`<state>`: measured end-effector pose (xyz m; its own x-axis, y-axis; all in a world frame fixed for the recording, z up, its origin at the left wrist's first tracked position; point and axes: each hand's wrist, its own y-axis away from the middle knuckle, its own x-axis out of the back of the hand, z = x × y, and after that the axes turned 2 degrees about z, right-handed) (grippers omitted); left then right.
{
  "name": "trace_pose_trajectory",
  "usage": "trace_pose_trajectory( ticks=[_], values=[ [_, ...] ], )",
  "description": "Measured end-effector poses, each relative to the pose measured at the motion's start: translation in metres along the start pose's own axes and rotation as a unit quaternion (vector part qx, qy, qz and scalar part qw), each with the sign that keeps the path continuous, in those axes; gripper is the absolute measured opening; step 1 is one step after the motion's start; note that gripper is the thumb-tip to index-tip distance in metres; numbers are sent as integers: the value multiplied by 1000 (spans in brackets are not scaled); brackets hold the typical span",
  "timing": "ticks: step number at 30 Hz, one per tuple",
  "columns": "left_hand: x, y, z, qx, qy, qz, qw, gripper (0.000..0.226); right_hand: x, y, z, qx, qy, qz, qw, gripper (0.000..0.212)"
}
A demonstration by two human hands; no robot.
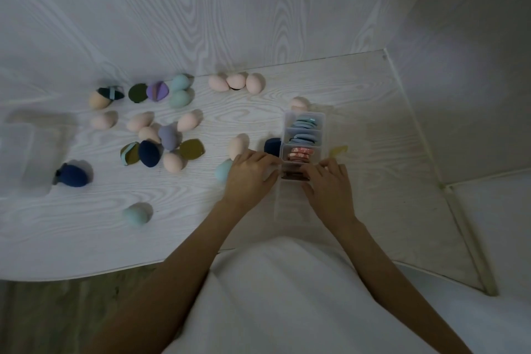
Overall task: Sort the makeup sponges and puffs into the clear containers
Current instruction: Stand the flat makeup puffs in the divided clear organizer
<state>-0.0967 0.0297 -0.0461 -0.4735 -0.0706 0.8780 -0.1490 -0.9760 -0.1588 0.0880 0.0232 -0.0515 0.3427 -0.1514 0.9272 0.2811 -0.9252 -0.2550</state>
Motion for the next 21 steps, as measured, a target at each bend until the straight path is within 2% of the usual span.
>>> trace_pose_trajectory(
  ticks=[6,10,14,17,19,21],
  values=[
    [3,0,-2,-1,31,-16,999,20,1,2,-5,15,-53,-9,998,21],
    [3,-2,-4,-11,31,-32,999,19,1,8,-9,0,-66,-49,997,33],
    [3,-4,-4,-8,34,-36,999,19,-1,6,-19,13,-70,-72,995,35],
    [4,-4,-2,-8,35,-34,999,19,1,6,-19,-2,-76,-28,997,28],
    [4,-3,-2,-8,38,-31,999,18,5,5,-14,-28,-16,17,999,16],
    [4,-3,-3,-6,38,-32,999,16,7,2,-10,-49,53,23,997,7]
  ],
)
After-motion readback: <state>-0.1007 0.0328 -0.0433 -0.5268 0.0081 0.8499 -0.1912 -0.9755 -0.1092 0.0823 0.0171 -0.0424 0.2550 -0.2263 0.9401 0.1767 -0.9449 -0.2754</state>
